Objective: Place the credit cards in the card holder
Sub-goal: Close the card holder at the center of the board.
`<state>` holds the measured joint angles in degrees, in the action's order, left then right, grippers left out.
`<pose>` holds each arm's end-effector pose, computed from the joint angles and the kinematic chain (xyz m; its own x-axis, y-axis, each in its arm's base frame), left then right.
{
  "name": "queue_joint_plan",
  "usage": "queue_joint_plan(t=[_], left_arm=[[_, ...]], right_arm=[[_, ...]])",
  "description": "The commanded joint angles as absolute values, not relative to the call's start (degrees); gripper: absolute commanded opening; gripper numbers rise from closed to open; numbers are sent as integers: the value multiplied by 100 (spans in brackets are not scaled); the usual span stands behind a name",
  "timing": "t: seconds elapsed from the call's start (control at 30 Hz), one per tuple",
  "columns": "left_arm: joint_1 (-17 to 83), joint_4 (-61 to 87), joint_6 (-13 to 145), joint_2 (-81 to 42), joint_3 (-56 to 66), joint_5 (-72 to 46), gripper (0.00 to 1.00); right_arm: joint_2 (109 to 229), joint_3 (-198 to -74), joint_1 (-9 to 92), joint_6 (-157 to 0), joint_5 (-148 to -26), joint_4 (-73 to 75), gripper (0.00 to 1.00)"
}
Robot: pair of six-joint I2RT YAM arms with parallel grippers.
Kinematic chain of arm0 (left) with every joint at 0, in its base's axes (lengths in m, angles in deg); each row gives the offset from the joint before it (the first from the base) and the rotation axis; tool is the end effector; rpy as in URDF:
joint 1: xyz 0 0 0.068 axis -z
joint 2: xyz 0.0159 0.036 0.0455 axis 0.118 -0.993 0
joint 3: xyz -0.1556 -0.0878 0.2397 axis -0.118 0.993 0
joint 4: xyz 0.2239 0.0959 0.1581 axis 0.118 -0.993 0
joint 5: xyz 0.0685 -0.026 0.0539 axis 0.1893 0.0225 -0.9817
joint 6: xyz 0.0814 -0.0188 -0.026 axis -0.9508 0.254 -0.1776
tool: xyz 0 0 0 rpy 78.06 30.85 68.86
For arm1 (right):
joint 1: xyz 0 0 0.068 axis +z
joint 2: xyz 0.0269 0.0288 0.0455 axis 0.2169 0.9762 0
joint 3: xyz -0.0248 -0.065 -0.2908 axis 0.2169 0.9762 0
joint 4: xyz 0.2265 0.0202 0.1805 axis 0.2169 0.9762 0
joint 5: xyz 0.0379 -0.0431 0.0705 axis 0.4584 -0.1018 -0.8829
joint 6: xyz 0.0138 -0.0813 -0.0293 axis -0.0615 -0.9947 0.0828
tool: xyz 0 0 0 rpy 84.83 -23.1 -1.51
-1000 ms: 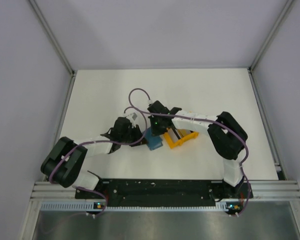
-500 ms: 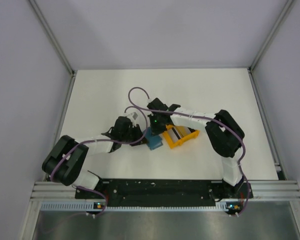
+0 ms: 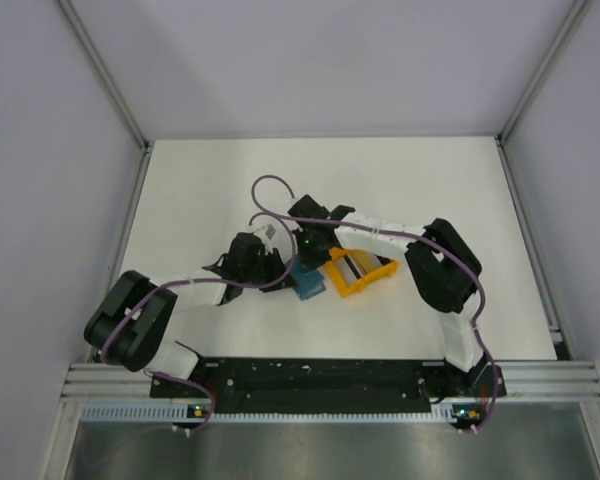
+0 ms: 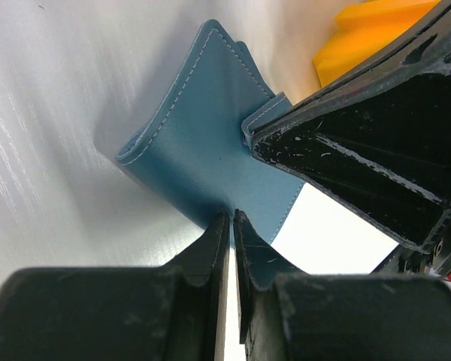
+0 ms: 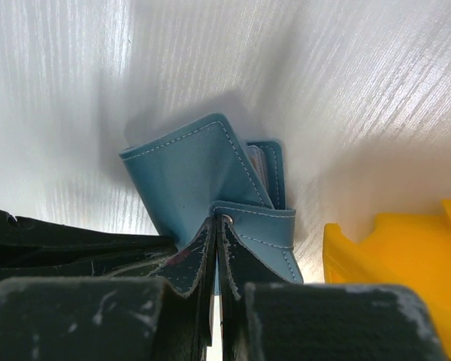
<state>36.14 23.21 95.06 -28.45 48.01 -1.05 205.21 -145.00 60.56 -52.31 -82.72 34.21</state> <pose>0.2537 -0.1737 0.1140 -0.8898 -0.1983 -0.4110 0.1392 0.7398 -0.6583 0.3166 0.3581 0.1350 -0.9270 -0.2119 -0.3095 -0.2964 0.9196 0.2580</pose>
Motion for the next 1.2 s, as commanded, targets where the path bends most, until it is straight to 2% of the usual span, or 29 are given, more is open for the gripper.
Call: queue_joint_plan(t=[0.0,0.3,0.4,0.63,0.73,0.8,1.17], left_arm=[[3613,2434,9437,-2899,4651,-177,10],[3604,2399,9410,-2864,4677,-186,10],[3595,2364,9384,-2829,4686,-203,10],[3569,2206,9349,-2654,4677,-352,11],[3560,2180,9357,-2592,4668,-397,11],[3560,2188,9366,-2574,4668,-397,12],[3551,2179,9366,-2451,4668,-432,13]], right_arm=[[21843,-13889,6192,-5224,-7202,3337,0],[22336,-13731,6025,-5144,-7088,3266,0],[21950,-13529,6007,-5162,-7088,2995,0],[20782,-13660,6034,-5443,-7957,2371,1],[20237,-13660,6025,-5496,-8239,2107,16],[20007,-13669,6034,-5540,-8326,1984,23],[19155,-13283,6034,-5549,-8617,1369,24]])
